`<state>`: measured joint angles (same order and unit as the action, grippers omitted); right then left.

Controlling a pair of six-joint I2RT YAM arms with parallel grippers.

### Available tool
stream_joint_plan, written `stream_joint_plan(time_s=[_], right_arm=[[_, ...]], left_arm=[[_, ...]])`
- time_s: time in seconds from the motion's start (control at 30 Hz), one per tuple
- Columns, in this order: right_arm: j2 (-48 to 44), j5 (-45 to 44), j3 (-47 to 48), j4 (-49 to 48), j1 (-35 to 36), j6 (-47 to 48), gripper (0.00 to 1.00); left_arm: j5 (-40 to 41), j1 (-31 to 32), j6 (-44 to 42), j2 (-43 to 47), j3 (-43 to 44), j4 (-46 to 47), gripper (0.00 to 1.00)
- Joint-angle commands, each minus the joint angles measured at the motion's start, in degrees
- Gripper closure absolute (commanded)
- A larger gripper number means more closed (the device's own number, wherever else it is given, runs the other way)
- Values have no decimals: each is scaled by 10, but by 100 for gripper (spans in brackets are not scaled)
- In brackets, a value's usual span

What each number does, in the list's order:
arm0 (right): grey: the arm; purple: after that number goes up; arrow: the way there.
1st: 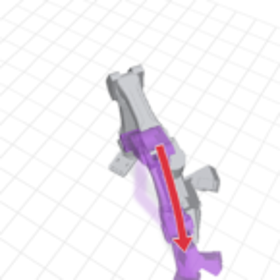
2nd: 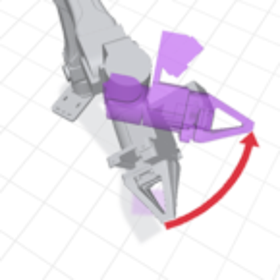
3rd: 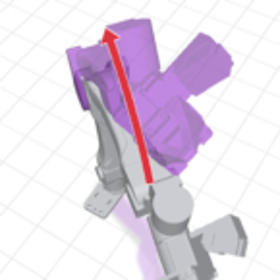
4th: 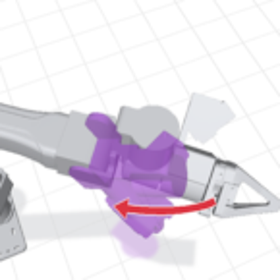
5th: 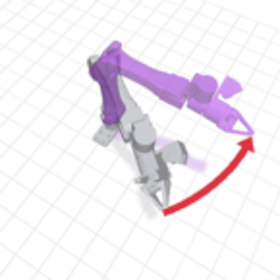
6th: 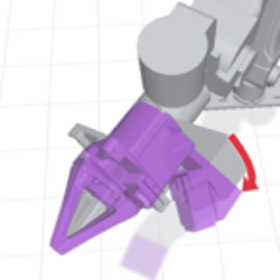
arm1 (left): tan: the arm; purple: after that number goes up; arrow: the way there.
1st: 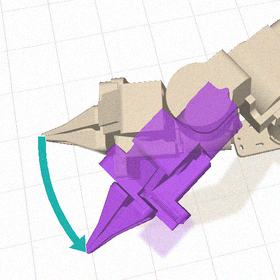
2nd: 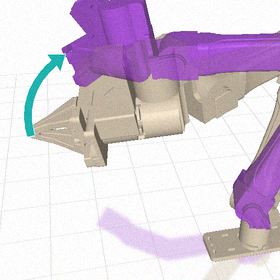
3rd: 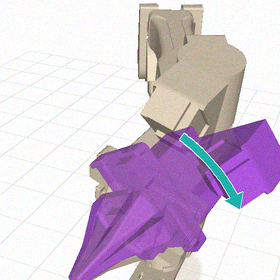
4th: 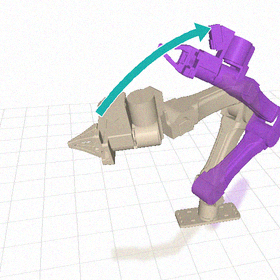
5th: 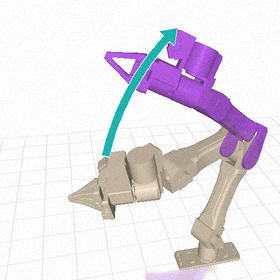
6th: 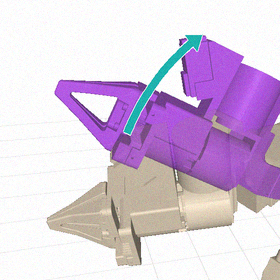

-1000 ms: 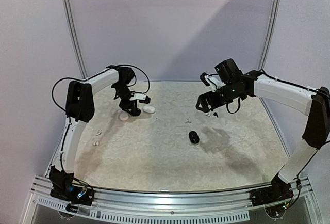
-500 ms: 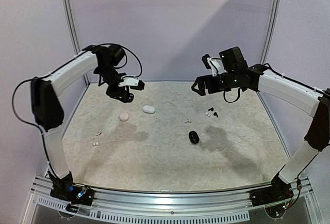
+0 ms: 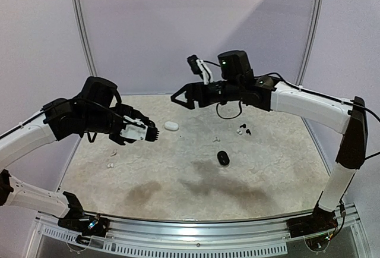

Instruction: Insert the wireless bluetooth earbuds into the charging case

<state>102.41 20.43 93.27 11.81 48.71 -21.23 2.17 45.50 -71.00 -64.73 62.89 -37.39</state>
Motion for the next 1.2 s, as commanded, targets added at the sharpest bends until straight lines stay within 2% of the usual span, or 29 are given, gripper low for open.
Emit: stream_joint_plan(time_s=[0.0, 0.27, 0.3, 0.37, 0.43, 0.63, 0.8, 0.83, 0.87, 0.9, 0.93, 0.97, 1.0, 1.07, 1.17], right_arm=[[40, 76, 27, -29, 34, -21, 18], [80, 64, 41, 8, 55, -22, 24], [82, 67, 41, 4, 55, -26, 27], [87, 78, 43, -7, 55, -30, 45], [91, 84, 46, -14, 56, -32, 52], [101, 96, 48, -14, 56, -31, 64], [103, 107, 54, -2, 56, -19, 89], [102, 109, 55, 5, 55, -14, 96], [100, 110, 55, 12, 55, -3, 100], [97, 110, 55, 20, 53, 5, 100], [89, 108, 53, 31, 52, 19, 100], [81, 103, 49, 39, 50, 42, 100], [73, 100, 43, 45, 48, 58, 100], [46, 100, 22, 49, 47, 101, 100], [-5, 133, -30, 22, 48, 188, 100]], left_arm=[[48, 26, 43, -14, -12, 105, 95], [45, 34, 103, -38, -7, 113, 96], [44, 36, 103, -38, -9, 115, 96], [44, 39, 103, -40, -12, 120, 96], [44, 41, 103, -42, -11, 120, 96], [48, 46, 106, -44, -9, 126, 96], [50, 51, 114, -42, -16, 133, 94], [51, 51, 122, -42, -17, 136, 85], [48, 51, 142, -39, -17, 142, 65], [42, 49, 168, -36, -17, 141, 37], [29, 47, 206, -29, -18, 138, 16], [13, 42, 249, -19, -22, 134, 5], [-11, 35, 294, -6, -28, 128, 1], [-99, 10, 386, 24, -53, 128, 1], [-279, -40, 505, 79, -130, 200, 1]])
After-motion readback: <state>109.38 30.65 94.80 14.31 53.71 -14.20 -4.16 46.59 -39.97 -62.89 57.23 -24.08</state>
